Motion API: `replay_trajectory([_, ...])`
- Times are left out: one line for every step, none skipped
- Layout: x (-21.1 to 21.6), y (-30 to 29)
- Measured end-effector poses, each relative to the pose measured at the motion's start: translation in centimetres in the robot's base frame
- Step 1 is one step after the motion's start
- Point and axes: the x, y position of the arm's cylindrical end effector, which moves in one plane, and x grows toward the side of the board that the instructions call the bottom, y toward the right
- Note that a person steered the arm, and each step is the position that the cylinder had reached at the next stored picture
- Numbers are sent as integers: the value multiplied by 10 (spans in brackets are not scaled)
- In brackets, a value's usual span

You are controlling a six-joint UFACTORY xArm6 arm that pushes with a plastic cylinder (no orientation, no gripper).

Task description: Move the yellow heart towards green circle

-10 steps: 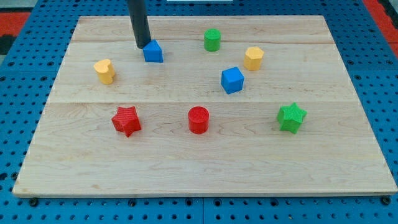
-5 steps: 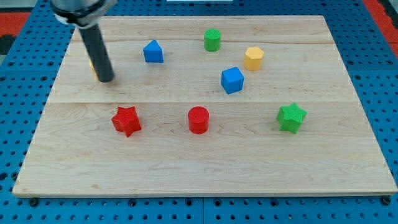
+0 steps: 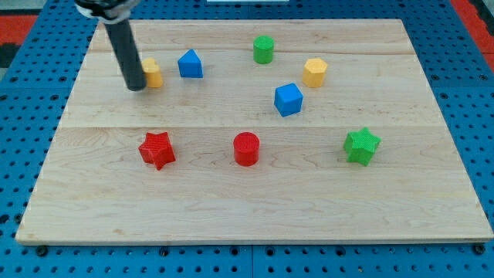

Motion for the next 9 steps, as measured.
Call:
replay_trajectory([-37,-6])
replay_trajectory([0,43])
replay_trajectory([48,84])
replay_trajectory([72,52])
replay_trajectory([70,105])
replay_trajectory([64,151])
replay_trajectory([64,114])
replay_trajectory([55,98])
replay_trajectory([42,137])
